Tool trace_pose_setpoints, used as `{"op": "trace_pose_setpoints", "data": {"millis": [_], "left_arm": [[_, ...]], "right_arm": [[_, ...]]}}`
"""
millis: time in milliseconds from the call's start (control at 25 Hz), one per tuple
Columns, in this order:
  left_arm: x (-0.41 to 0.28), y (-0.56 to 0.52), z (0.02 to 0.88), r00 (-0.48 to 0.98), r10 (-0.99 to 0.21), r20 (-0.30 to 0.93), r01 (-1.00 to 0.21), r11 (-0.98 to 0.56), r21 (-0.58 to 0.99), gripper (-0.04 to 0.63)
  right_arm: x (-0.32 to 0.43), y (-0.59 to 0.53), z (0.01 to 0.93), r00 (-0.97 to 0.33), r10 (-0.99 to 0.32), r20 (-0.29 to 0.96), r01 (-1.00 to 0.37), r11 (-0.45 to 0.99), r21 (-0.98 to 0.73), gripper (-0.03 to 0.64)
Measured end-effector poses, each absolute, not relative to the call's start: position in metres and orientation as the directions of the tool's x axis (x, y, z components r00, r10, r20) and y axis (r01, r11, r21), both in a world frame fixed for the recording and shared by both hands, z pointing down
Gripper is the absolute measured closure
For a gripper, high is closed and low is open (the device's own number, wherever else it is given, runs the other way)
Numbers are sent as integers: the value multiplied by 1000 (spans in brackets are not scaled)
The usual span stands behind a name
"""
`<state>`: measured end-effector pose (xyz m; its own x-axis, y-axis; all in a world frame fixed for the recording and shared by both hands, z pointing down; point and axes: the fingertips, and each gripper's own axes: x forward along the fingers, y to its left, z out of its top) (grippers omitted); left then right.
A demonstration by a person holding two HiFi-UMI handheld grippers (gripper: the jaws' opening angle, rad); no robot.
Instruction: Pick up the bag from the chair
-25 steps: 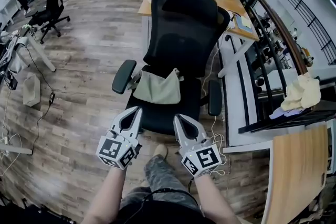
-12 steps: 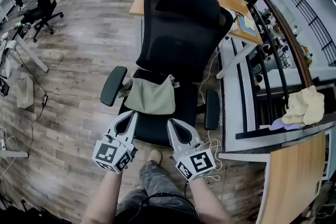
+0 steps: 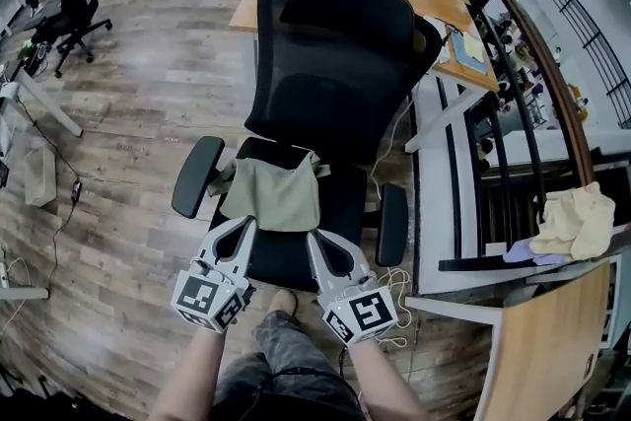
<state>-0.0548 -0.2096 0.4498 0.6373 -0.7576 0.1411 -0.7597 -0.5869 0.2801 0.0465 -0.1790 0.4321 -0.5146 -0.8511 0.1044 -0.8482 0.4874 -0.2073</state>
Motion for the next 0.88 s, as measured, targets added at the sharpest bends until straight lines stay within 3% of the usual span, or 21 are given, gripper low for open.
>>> {"op": "trace_pose_setpoints", "data": {"millis": [880], "left_arm": [[-34, -278, 510, 650, -735, 192, -751, -582, 312, 598]], "right_arm": [[42, -246, 500, -536, -824, 184, -836, 488, -249, 609]]}}
